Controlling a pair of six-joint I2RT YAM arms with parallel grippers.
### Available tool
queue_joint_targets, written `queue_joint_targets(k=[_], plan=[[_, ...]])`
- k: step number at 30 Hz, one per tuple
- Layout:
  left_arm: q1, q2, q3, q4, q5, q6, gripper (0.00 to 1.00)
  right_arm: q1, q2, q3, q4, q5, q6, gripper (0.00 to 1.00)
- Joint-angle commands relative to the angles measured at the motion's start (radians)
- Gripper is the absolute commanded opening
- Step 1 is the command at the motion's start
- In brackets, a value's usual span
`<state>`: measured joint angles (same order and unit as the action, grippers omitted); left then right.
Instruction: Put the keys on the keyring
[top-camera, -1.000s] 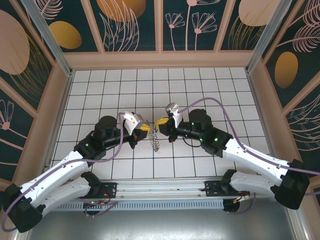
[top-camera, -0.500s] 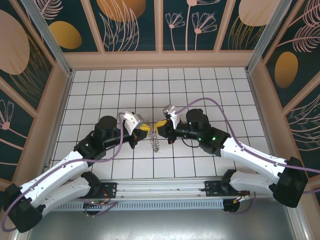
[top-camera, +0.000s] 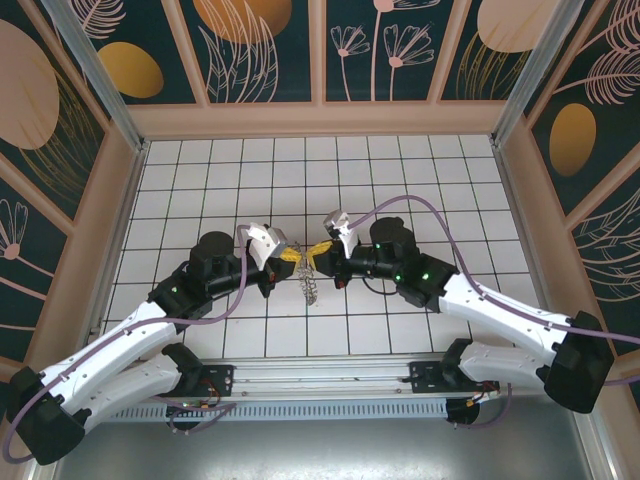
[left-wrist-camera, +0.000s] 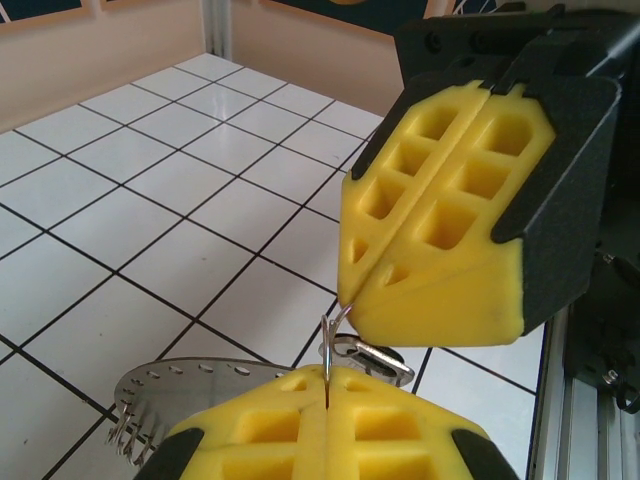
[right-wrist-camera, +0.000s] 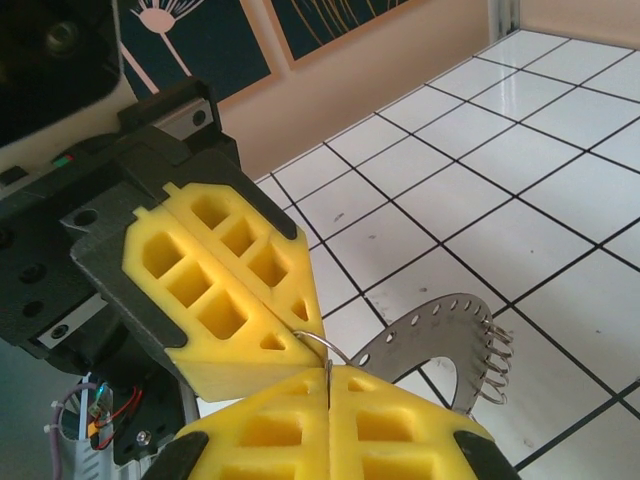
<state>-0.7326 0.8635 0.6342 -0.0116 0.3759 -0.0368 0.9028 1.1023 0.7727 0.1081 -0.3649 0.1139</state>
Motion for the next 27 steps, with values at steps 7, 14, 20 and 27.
queue_joint_targets(k=[7, 14, 20, 27], plan=[[-0.004, -0.001, 0.04, 0.033, -0.002, 0.014, 0.0, -0.005, 0.012, 0.04, 0.05, 0.024, 0.011, 0.0], [-0.005, -0.007, 0.037, 0.033, -0.002, 0.012, 0.0, -0.01, 0.01, 0.037, 0.055, 0.033, 0.022, 0.0], [-0.006, -0.011, 0.037, 0.033, -0.002, 0.013, 0.0, -0.018, 0.008, 0.031, 0.055, 0.03, 0.031, 0.0], [-0.005, -0.014, 0.037, 0.034, -0.002, 0.013, 0.0, -0.027, 0.017, 0.032, 0.051, 0.024, 0.041, 0.0]])
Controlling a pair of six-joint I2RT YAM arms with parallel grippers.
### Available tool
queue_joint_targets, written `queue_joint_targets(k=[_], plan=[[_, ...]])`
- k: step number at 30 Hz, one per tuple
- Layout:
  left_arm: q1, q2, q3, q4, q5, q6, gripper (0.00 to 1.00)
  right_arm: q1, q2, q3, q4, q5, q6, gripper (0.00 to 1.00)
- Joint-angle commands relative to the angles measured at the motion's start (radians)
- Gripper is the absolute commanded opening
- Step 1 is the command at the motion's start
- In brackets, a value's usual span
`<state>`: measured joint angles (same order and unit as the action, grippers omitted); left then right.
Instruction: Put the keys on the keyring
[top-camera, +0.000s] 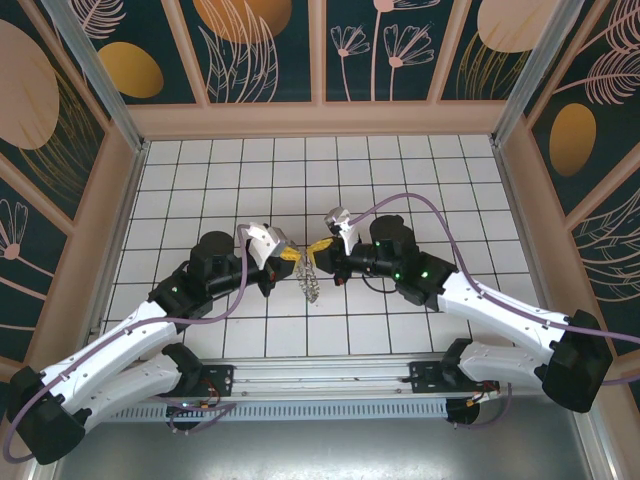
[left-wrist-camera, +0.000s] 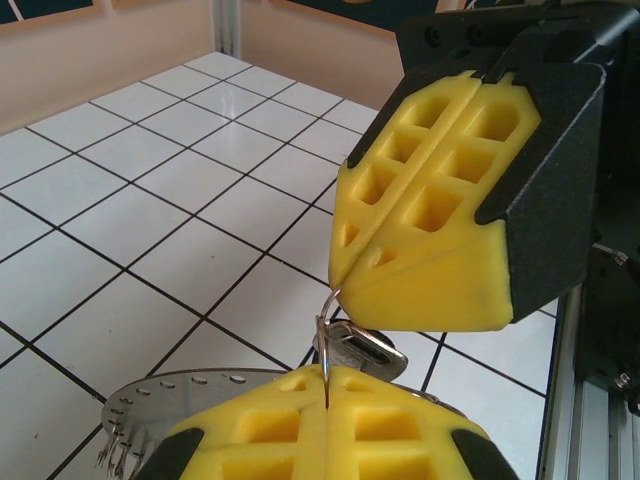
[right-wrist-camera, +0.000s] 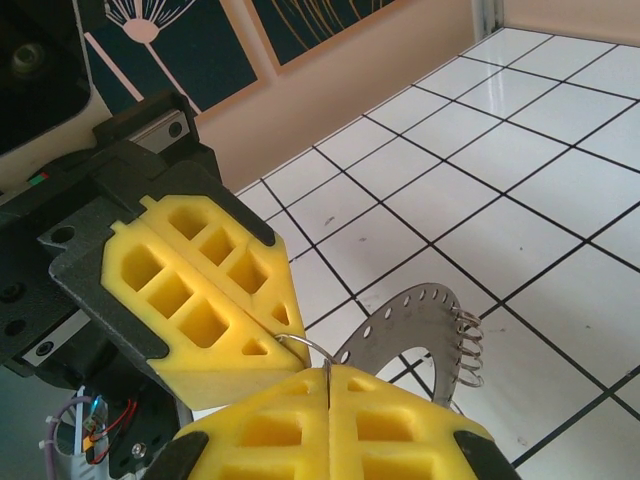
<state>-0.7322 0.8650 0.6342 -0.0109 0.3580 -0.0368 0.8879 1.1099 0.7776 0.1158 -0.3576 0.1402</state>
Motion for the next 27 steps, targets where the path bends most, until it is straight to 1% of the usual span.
queue_joint_targets(k=[1, 27], plan=[[-0.007, -0.015, 0.038, 0.034, 0.016, 0.013, 0.0, -0.013, 0.012, 0.028, 0.04, 0.017, 0.016, 0.0], [-0.006, -0.03, 0.036, 0.037, 0.013, 0.016, 0.0, -0.033, 0.046, 0.046, -0.011, -0.014, 0.036, 0.0]])
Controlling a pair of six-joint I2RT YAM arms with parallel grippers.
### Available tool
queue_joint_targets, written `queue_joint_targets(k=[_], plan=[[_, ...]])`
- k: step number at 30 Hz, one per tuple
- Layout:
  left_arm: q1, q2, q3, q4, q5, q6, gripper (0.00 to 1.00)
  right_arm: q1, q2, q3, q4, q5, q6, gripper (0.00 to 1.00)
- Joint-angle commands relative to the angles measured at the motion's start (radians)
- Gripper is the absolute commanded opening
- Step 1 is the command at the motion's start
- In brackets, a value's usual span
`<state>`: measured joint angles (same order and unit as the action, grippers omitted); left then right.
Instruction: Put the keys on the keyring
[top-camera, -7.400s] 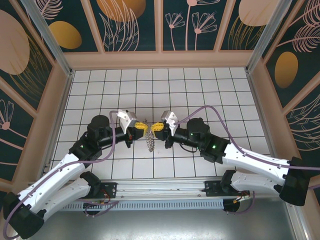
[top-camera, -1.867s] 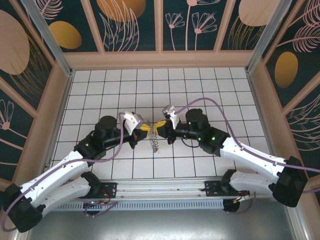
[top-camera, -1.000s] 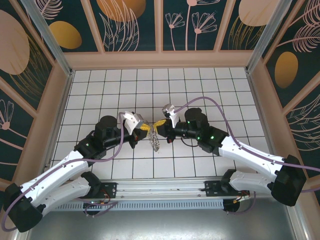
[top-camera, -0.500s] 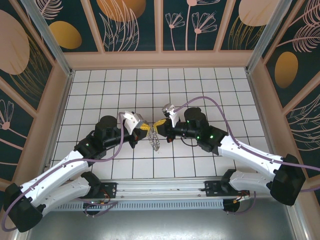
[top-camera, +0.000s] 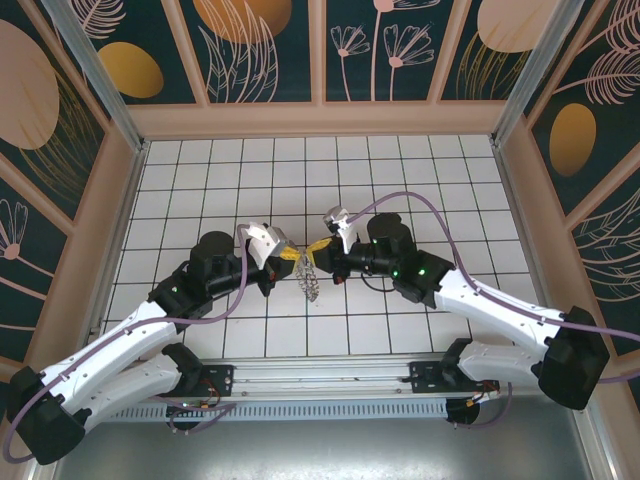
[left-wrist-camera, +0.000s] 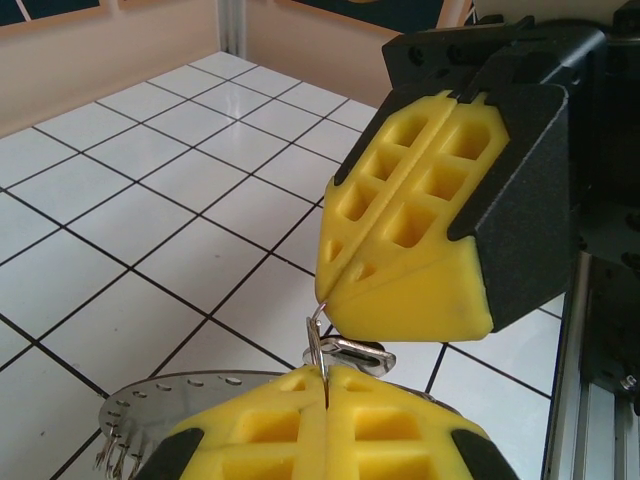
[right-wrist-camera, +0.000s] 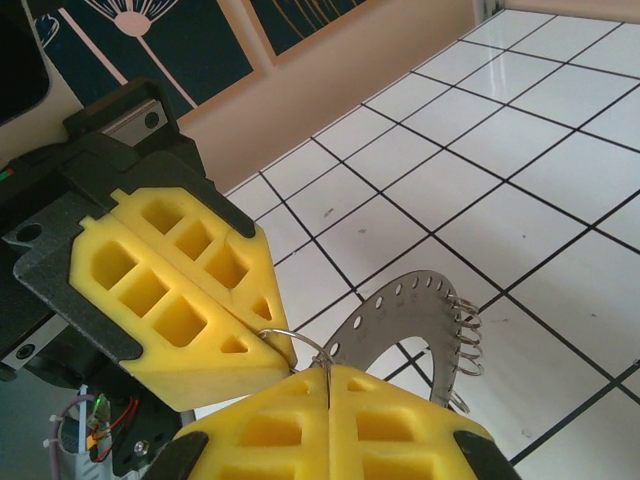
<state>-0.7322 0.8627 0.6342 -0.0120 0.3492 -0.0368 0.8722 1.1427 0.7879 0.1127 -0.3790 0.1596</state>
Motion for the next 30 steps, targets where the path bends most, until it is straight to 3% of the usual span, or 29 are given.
queue_joint_targets(k=[1, 30], plan=[[-0.006, -0.03, 0.035, 0.038, 0.022, 0.017, 0.0, -0.02, 0.017, 0.037, -0.012, 0.005, 0.019, 0.0], [-0.006, -0.045, 0.031, 0.044, 0.019, 0.018, 0.0, -0.07, 0.044, 0.056, -0.058, -0.096, 0.075, 0.0]])
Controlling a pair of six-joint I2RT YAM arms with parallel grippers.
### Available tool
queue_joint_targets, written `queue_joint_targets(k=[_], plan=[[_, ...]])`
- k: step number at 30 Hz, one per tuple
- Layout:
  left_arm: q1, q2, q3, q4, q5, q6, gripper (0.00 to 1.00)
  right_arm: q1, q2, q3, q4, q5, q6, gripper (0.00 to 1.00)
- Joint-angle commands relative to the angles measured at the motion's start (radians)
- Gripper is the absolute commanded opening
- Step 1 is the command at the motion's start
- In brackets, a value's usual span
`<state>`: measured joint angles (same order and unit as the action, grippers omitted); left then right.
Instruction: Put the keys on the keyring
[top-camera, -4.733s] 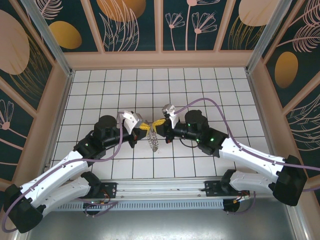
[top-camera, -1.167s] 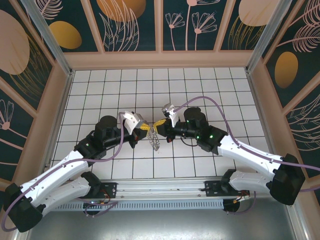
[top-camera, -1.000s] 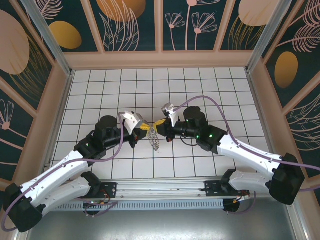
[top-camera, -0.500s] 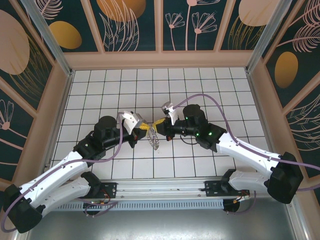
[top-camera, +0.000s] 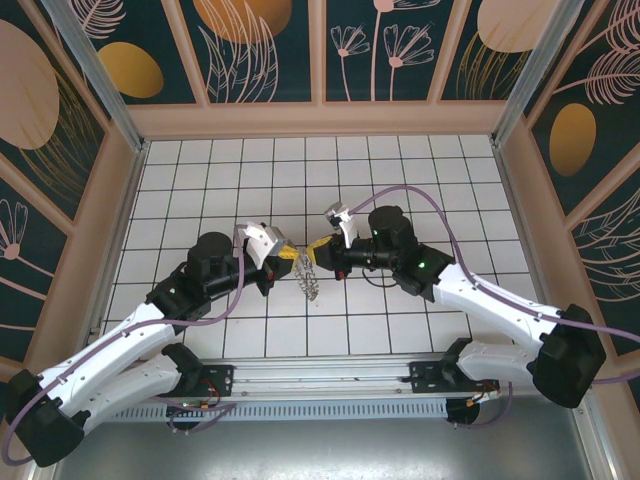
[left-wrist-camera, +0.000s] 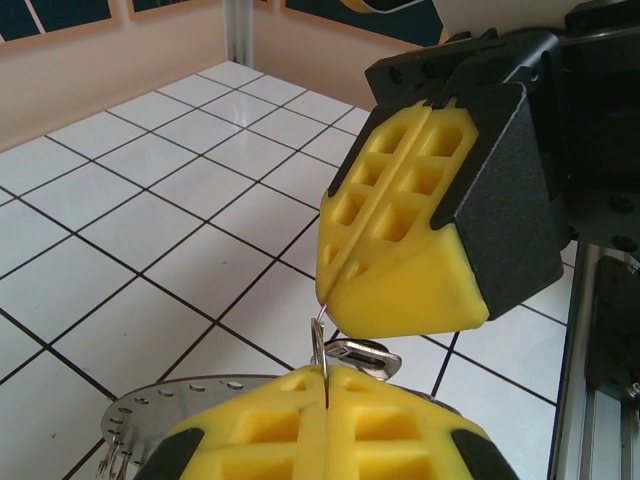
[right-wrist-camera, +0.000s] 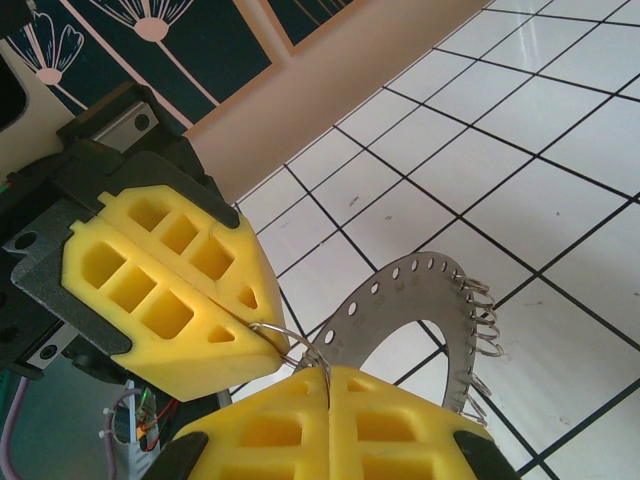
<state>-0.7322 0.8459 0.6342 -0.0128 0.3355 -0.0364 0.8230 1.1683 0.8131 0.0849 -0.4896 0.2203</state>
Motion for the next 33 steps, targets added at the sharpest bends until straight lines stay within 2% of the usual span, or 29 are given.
queue_joint_targets(k=[1, 6, 11, 17, 23, 27, 33], plan=[[-0.006, -0.028, 0.031, 0.045, 0.032, 0.018, 0.0, -0.022, 0.021, 0.032, -0.033, 0.01, 0.014, 0.0], [-0.006, -0.031, 0.031, 0.045, 0.033, 0.018, 0.0, -0.03, 0.02, 0.031, -0.042, 0.008, 0.016, 0.01], [-0.007, -0.033, 0.032, 0.045, 0.033, 0.017, 0.0, -0.04, -0.008, 0.028, -0.058, 0.02, 0.015, 0.13], [-0.007, -0.033, 0.032, 0.048, 0.031, 0.019, 0.0, -0.048, -0.038, 0.028, -0.08, 0.031, -0.003, 0.23], [-0.006, -0.03, 0.037, 0.054, 0.039, 0.025, 0.0, -0.049, -0.115, 0.019, -0.092, 0.034, -0.079, 0.28], [-0.007, -0.047, 0.046, 0.066, 0.095, 0.04, 0.0, -0.041, -0.215, -0.012, -0.057, -0.019, -0.187, 0.36], [-0.007, -0.093, 0.059, 0.154, 0.273, 0.014, 0.0, -0.028, -0.313, -0.075, 0.04, -0.132, -0.282, 0.47]])
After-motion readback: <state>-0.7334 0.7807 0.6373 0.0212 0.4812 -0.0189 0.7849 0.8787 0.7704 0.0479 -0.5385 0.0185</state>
